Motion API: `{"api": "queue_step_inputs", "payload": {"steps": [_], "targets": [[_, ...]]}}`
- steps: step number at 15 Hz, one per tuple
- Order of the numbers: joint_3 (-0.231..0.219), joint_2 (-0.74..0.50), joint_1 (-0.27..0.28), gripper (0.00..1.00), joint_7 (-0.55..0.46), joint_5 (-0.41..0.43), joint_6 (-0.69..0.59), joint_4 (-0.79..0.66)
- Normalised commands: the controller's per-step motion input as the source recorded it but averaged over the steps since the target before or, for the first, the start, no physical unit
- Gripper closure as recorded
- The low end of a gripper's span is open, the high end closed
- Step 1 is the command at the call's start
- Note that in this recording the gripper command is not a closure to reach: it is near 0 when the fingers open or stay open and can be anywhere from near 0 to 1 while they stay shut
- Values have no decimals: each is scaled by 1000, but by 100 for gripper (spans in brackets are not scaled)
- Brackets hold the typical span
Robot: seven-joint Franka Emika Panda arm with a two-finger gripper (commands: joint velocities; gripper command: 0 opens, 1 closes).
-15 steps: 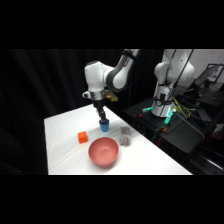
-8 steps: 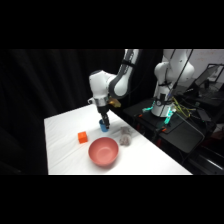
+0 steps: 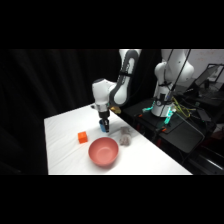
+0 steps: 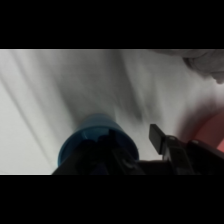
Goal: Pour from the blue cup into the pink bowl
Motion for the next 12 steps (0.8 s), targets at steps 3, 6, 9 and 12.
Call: {"api": "queue_step_inputs", "payload": {"steps": [3, 6, 9, 12], "targets": [[-22, -118, 10, 83, 108, -44, 53, -33], [-102, -213, 116, 5, 203, -176, -68, -48], [-118, -416, 183, 6, 224, -257, -297, -64], [-106, -664, 221, 8, 259, -352, -636, -17]]}}
